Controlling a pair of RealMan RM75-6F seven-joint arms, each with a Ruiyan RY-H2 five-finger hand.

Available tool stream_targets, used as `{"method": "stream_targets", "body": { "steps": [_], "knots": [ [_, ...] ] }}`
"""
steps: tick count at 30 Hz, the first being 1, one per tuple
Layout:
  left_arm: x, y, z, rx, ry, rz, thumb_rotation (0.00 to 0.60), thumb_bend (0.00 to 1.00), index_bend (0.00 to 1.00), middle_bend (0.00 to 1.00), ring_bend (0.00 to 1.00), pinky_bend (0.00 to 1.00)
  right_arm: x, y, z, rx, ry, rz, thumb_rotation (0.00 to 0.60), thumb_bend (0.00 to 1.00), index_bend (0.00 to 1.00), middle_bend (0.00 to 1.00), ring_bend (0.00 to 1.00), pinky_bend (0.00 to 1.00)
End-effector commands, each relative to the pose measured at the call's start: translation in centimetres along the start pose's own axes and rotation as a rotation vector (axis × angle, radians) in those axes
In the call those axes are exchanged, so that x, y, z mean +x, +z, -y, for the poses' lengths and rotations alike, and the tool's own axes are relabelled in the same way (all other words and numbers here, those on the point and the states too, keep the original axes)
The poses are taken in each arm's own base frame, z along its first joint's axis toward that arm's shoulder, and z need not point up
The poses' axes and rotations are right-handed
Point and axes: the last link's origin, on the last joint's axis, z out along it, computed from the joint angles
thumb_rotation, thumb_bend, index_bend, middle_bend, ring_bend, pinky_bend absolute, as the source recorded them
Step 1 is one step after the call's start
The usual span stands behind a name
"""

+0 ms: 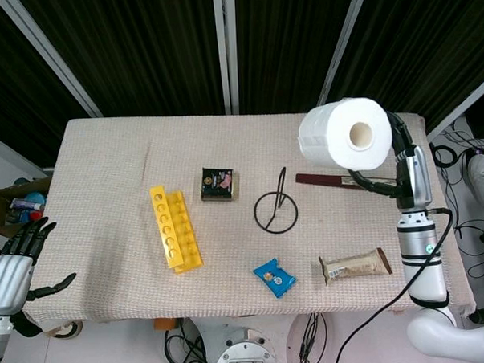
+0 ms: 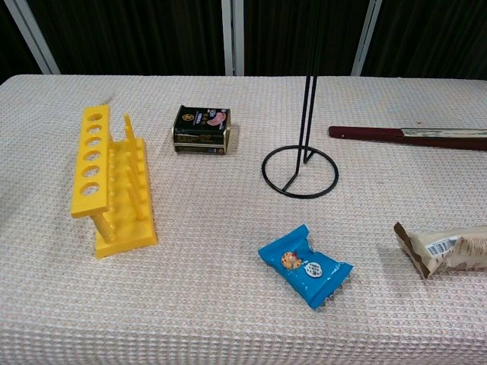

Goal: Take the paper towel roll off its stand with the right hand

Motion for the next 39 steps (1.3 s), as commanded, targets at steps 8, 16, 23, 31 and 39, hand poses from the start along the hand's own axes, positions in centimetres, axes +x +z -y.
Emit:
{"method": "stream_targets", "body": {
  "steps": [8, 16, 23, 31, 39],
  "knots": [
    [-0.3, 0.2, -0.2, -0.002, 0.005, 0.013, 0.354, 0.15, 0.09, 0.05, 0.06, 0.22, 2.2, -6.5, -11.7, -0.373, -0.302, 0.106, 0.600, 0.30, 0.63, 0.51, 0.23, 0.00],
    [-0.4, 0.3, -0.3, -0.003, 0.008, 0.015, 0.353, 0.15, 0.09, 0.05, 0.06, 0.22, 1.4, -8.5, -15.1, -0.405, -0.388, 0.219, 0.600, 0.30, 0.63, 0.51, 0.23, 0.00],
    [-0.3, 0.2, -0.2, -0.002, 0.006, 0.012, 0.356, 0.15, 0.09, 0.05, 0.06, 0.22, 1.3, -8.7, -15.8, -0.409, -0.389, 0.317, 0.600, 0.18, 0.07, 0.08, 0.01, 0.00],
    [-0.3, 0.1, -0.2, -0.005, 0.005, 0.009, 0.355, 0.15, 0.09, 0.05, 0.06, 0.22, 3.6, -10.0, -14.4, -0.328, -0.426, 0.298, 0.600, 0.06, 0.00, 0.00, 0.00, 0.00],
    [-0.3, 0.2, -0.3, -0.005, 0.009, 0.008, 0.353, 0.15, 0.09, 0.05, 0.06, 0.22, 9.7, -15.1, -10.5, -0.161, -0.822, 0.182, 0.600, 0.06, 0.00, 0.00, 0.00, 0.00]
  ]
}}
